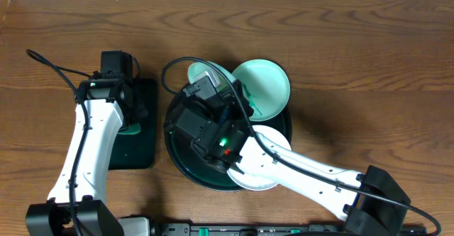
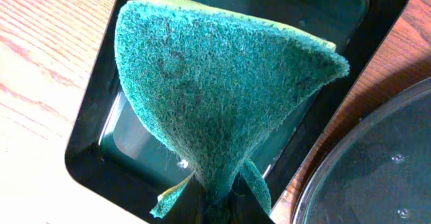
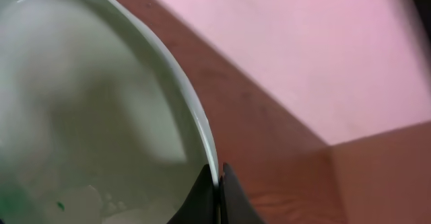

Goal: Clean dirty plates on tray and stack at the side
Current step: 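Lift the top plate with the right gripper off the tray, then carry the plate right and set it on the table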

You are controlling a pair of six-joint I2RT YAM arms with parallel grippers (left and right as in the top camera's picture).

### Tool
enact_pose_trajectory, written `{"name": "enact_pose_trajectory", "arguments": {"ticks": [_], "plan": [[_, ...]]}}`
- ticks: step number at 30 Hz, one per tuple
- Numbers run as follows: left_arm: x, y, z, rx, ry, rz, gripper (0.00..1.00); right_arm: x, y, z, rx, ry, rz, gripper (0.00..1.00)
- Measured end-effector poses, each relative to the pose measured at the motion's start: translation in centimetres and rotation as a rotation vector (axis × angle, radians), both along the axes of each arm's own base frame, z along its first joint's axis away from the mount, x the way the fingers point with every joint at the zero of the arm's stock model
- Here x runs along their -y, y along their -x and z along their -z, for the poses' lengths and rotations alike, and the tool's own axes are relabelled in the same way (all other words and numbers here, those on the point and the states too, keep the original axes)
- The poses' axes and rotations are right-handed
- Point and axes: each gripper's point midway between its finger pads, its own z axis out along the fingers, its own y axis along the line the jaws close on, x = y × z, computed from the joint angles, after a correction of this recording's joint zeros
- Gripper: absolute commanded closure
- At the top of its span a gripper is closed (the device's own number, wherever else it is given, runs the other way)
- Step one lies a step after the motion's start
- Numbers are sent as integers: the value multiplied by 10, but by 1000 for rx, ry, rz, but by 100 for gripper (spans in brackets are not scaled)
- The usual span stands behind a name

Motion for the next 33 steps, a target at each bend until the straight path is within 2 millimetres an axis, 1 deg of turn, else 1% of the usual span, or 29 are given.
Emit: {"name": "enact_pose_trajectory", "arguments": {"ticks": [4, 6, 9, 11, 12, 13, 15, 18, 21, 24, 25, 29, 30, 33], "plan": [[0, 0, 0, 0, 0, 0, 93, -12, 2, 29, -176, -83, -82, 99], [0, 0, 0, 0, 0, 0, 93, -20, 5, 44, -283, -159, -122, 99], [0, 0, 0, 0, 0, 0, 93, -25, 4, 62, -429, -282, -153, 99], [0, 0, 0, 0, 0, 0, 93, -21, -2, 69, -524, -377, -159, 99], [0, 0, 0, 0, 0, 0, 93, -16, -7, 70, -568, -434, -157, 99], [0, 0, 0, 0, 0, 0, 93, -10, -12, 68, -592, -478, -151, 99], [0, 0, 0, 0, 0, 0, 93, 8, -26, 58, -631, -592, -135, 99], [0, 0, 0, 0, 0, 0, 93, 49, -45, 32, -636, -759, -80, 99], [0, 0, 0, 0, 0, 0, 93, 104, -58, 7, -609, -895, 27, 99], [0, 0, 0, 0, 0, 0, 93, 163, -61, -4, -587, -989, 175, 99], [0, 0, 0, 0, 0, 0, 93, 187, -59, -4, -586, -1020, 243, 99], [0, 0, 0, 0, 0, 0, 93, 265, -48, 9, -580, -1080, 493, 99], [0, 0, 0, 0, 1, 0, 93, 283, -45, 13, -570, -1087, 551, 99], [2, 0, 0, 0, 12, 3, 93, 323, -35, 27, -543, -1094, 679, 99]]}}
